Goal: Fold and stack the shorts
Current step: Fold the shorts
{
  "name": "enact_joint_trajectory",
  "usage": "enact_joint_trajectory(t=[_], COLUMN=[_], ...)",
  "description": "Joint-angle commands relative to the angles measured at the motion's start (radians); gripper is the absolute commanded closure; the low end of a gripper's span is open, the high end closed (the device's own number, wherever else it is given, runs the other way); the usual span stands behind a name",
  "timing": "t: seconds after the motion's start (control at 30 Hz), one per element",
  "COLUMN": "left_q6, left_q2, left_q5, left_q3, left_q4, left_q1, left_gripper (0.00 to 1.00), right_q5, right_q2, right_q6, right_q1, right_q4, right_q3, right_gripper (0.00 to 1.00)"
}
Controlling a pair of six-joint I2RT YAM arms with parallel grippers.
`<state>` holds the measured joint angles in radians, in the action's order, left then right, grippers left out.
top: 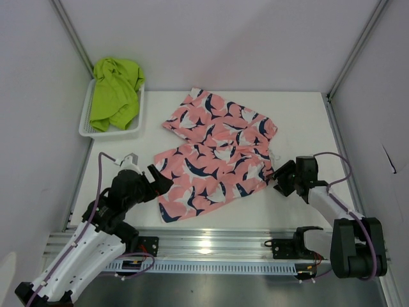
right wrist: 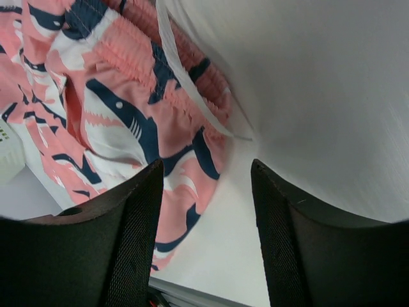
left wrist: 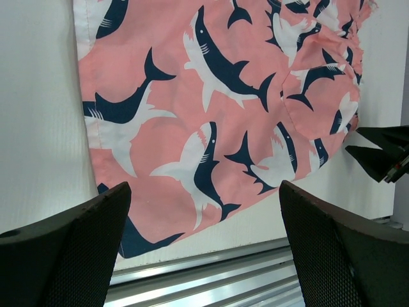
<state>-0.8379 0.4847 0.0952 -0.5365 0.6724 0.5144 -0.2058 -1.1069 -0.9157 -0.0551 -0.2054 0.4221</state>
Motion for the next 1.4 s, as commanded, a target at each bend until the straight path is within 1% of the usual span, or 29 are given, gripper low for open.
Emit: enact_joint_trajectory(t=[0.0,0.23,0.33,0.37,0.4,0.43,0.5,0.53,0.57,0.67,0.7,0.77,0.8,0.87,0.93,1.0,1.1,1.13,1.17,1.37], left_q6=[-0.032,-0.079,-0.079,-0.079,-0.079,-0.081,-0.093,-0.113,-0.124,-0.159,-0.165,-0.171,-0.17,-0.161,-0.145,-0.13,-0.132,-0.136,-0.139,-0.127], left_q2=[0.009,0.054,0.075,0.08,0.084,0.091,0.095,0.098,0.097,0.103,0.109,0.132,0.168,0.218,0.32,0.421,0.491,0.523,0.54,0.721], left_q5=[0.001,-0.041,-0.058,-0.061,-0.068,-0.074,-0.083,-0.087,-0.088,-0.136,-0.14,-0.143,-0.131,-0.118,-0.1,-0.048,-0.009,0.007,0.017,0.031], left_q3=[-0.011,0.012,0.009,0.015,0.01,0.013,0.018,0.027,0.032,0.07,0.082,0.102,0.104,0.121,0.112,0.084,0.07,0.076,0.078,-0.008], left_q4=[0.021,-0.008,-0.019,-0.022,-0.023,-0.03,-0.036,-0.045,-0.056,-0.103,-0.137,-0.164,-0.196,-0.241,-0.29,-0.31,-0.385,-0.446,-0.473,-0.551], left_q1=[0.004,0.004,0.004,0.004,0.004,0.004,0.007,0.009,0.015,0.035,0.039,0.058,0.064,0.07,0.07,0.07,0.07,0.07,0.07,0.07], left_gripper=[0.01,0.01,0.01,0.01,0.01,0.01,0.01,0.02,0.02,0.02,0.02,0.01,0.02,0.01,0.01,0.02,0.05,0.08,0.09,0.19], right_q5=[0.039,0.075,0.091,0.095,0.1,0.108,0.132,0.155,0.167,0.233,0.252,0.273,0.27,0.234,0.218,0.189,0.169,0.157,0.152,0.141], right_q2=[-0.059,-0.177,-0.215,-0.223,-0.231,-0.241,-0.249,-0.257,-0.261,-0.278,-0.284,-0.303,-0.31,-0.335,-0.349,-0.357,-0.343,-0.337,-0.331,-0.281], right_q6=[-0.038,-0.04,-0.034,-0.034,-0.034,-0.034,-0.029,-0.025,-0.025,-0.028,-0.031,-0.048,-0.051,-0.046,-0.031,-0.009,0.001,0.0,0.0,0.006], right_q1=[-0.002,-0.003,-0.002,0.001,0.003,0.006,0.018,0.023,0.031,0.046,0.084,0.115,0.153,0.188,0.225,0.239,0.268,0.279,0.281,0.284], right_q4=[0.158,0.288,0.311,0.311,0.314,0.316,0.288,0.279,0.27,0.232,0.216,0.212,0.212,0.227,0.238,0.238,0.25,0.261,0.279,0.319], right_q3=[-0.002,0.009,0.021,0.032,0.04,0.047,0.082,0.096,0.11,0.156,0.164,0.176,0.175,0.165,0.164,0.159,0.133,0.124,0.104,0.054], right_gripper=[0.41,0.44,0.49,0.58,0.63,0.75,0.87,0.98,1.0,1.0,1.0,1.0,1.0,1.0,1.0,1.0,1.0,1.0,1.0,1.0])
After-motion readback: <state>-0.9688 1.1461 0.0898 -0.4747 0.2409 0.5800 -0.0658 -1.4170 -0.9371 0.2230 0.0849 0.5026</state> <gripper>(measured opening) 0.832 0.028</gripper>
